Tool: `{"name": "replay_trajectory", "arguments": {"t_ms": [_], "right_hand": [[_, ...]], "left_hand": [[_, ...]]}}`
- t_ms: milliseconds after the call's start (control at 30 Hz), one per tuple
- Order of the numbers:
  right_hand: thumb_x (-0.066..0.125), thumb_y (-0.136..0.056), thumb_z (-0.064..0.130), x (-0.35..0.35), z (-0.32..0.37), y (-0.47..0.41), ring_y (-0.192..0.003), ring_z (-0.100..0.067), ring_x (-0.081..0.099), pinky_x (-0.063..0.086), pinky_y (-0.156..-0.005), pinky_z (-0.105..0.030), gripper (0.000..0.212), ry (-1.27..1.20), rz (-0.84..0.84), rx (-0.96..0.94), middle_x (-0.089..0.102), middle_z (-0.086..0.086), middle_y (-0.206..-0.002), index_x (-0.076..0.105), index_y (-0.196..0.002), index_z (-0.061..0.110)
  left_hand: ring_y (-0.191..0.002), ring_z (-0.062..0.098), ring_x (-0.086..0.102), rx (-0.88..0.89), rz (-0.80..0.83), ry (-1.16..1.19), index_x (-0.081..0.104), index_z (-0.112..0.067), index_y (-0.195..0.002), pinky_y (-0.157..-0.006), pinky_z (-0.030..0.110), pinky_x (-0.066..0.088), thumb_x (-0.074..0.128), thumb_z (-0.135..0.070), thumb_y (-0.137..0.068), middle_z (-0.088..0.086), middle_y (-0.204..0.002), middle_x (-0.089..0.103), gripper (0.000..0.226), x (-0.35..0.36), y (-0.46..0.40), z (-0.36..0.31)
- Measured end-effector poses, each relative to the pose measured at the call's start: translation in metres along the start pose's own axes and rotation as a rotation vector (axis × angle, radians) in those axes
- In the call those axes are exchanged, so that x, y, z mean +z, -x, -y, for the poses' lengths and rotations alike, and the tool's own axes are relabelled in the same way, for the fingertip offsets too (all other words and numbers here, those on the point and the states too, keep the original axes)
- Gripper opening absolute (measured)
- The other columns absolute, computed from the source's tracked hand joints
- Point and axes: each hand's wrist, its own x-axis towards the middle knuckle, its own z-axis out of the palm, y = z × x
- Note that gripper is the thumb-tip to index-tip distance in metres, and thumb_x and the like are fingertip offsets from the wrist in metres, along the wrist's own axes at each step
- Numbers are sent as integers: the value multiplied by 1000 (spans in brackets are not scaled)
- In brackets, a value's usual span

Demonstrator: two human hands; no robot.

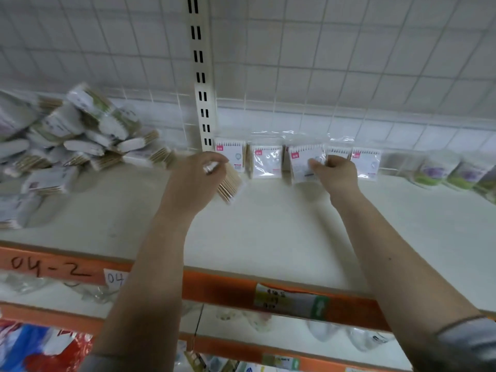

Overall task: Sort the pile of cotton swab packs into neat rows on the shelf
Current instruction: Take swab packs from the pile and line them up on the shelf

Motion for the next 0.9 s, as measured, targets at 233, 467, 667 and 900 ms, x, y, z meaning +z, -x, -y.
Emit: {"name": "replay_trajectory", "arguments": {"t_ms": [233, 467, 667, 900], "right_hand": [[61, -85, 17, 21, -7, -19, -50, -13, 31, 27, -42, -16, 42, 136, -86, -55, 32, 0, -53, 31, -55, 16], [64, -82, 15, 25, -12, -7, -97, -22, 55, 39, -80, -26, 42, 132, -168, -114, 57, -2, -101, 50, -121, 8], [62, -80, 12, 23, 19, 27, -108, -25, 52, 38, -87, -26, 33, 346, -75, -455, 57, -6, -113, 61, -114, 13], [81, -70, 28, 39, 22, 80, -99, -8, 53, 34, -79, -14, 55, 353, 487, -433, 58, 7, -106, 59, -121, 23]], "left_hand": [[-48, -6, 49, 38, 23, -39, 68, -27, -94, -45, 6, 32, 58, -23, -89, -15, -70, 56, 12, -6, -6, 6], [-54, -4, 59, 26, 64, -30, 66, -30, -84, -56, 1, 38, 60, -30, -86, -17, -57, 60, 6, -16, -11, 8], [-58, 9, 62, -24, 78, -57, 68, -22, -86, -60, 16, 46, 55, -40, -88, -3, -68, 66, 22, -12, -22, 9], [-82, 25, 62, 60, 129, -373, 69, -13, -87, -69, 31, 45, 47, -55, -90, 7, -82, 68, 48, -2, -25, -15]]}}
